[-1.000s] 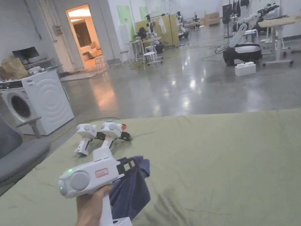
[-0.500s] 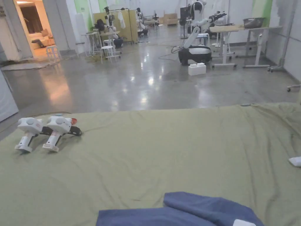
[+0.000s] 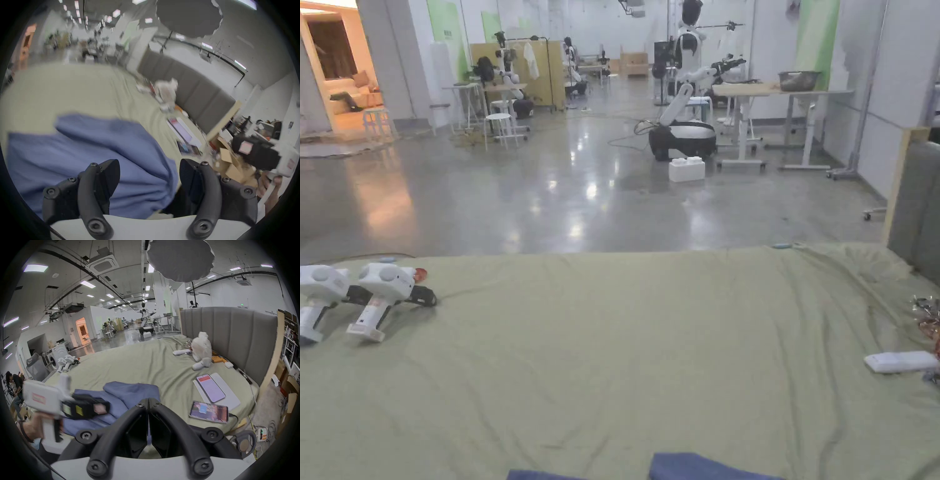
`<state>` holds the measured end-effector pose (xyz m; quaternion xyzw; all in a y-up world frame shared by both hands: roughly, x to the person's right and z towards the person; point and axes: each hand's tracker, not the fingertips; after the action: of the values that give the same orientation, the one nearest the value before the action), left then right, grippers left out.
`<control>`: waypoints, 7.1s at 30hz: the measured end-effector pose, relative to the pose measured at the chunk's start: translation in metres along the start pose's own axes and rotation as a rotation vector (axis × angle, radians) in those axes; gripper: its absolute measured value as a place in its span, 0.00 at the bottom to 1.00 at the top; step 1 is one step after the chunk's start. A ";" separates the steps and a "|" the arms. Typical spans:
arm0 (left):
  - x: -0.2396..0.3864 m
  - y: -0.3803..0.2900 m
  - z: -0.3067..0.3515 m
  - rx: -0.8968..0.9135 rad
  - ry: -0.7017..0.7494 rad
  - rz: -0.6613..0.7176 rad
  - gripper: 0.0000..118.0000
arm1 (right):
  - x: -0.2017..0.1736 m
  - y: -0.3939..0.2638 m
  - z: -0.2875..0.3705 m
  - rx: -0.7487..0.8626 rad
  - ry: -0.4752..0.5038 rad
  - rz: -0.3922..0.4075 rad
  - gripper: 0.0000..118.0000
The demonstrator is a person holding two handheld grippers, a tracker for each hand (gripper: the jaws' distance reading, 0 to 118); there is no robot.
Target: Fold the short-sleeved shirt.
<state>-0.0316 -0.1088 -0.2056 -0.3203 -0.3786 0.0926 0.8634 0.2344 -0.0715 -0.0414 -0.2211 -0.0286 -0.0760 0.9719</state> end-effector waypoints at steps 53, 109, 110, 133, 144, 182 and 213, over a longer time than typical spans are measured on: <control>-0.116 0.037 0.193 0.181 0.446 0.060 0.41 | -0.039 0.033 -0.013 0.113 0.101 0.066 0.00; -0.175 0.072 0.195 0.225 0.514 0.108 0.01 | 0.017 0.112 -0.156 -0.044 0.019 0.157 0.04; -0.160 0.080 0.216 0.265 0.516 0.081 0.01 | 0.017 0.124 -0.143 0.000 0.025 0.146 0.04; -0.063 0.253 0.390 0.743 0.666 -0.100 0.00 | -0.035 0.368 -0.037 0.469 -0.005 0.077 0.03; -0.118 0.331 0.340 0.701 0.738 -0.047 0.00 | -0.055 0.434 -0.104 0.463 -0.093 0.138 0.04; -0.267 0.271 0.122 0.388 0.756 0.050 0.00 | -0.034 0.323 -0.306 0.168 -0.100 0.148 0.04; -0.191 -0.128 0.227 0.078 0.660 0.226 0.06 | 0.057 -0.056 -0.104 -0.385 -0.184 -0.011 0.03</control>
<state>-0.3376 -0.1753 -0.1242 -0.3396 -0.0375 0.0933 0.9352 0.2840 -0.1745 -0.1061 -0.4087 -0.1033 -0.0649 0.9045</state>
